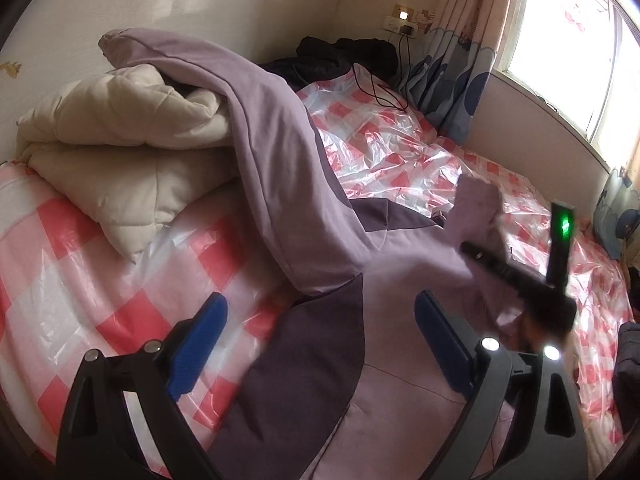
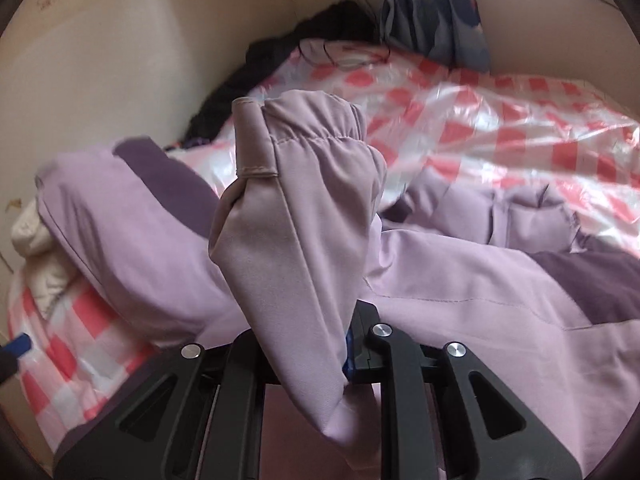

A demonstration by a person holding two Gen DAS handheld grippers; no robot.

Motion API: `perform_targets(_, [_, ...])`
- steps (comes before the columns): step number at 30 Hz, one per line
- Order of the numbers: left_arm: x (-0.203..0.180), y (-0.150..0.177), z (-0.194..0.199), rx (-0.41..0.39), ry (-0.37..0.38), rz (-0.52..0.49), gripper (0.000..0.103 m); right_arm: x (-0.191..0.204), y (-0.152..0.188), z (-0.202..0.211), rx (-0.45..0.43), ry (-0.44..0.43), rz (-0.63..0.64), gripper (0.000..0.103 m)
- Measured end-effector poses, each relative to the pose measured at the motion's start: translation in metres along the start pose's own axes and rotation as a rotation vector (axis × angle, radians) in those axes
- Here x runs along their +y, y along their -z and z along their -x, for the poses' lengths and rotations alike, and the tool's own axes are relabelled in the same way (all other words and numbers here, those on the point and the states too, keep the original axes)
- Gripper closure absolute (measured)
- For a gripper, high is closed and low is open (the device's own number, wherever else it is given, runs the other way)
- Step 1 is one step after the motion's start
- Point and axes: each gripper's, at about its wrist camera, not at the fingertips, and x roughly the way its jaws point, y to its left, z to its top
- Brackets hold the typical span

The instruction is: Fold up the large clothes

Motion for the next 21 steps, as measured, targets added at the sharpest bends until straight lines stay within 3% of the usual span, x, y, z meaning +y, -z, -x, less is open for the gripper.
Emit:
perform_targets(8, [-0.004, 0.002, -0.002, 0.014, 0.011, -0.002, 0.012, -0.01, 0.013, -0.034, 0.091, -0.003, -0.019, 0.084])
perform_targets(12, [-0.006, 0.003, -0.003, 0.019, 0.01, -0.008, 0.012, -0.004, 0.019, -0.045, 0.152, -0.023, -0.014, 0.055])
perform_targets(16, [-0.004, 0.002, -0.002, 0.023, 0.013, -0.004, 0.012, 0.003, 0.026, -0.042, 0.201, -0.049, 0.019, 0.044])
perform_targets(18, [-0.004, 0.002, -0.001, 0.02, 0.019, -0.006, 0.012, -0.005, 0.025, -0.023, 0.17, -0.135, -0.038, 0.044])
perform_targets(21, [-0.008, 0.002, 0.008, -0.016, 0.047, -0.024, 0.012, -0.033, 0.021, 0.034, 0.034, -0.238, -0.14, 0.044])
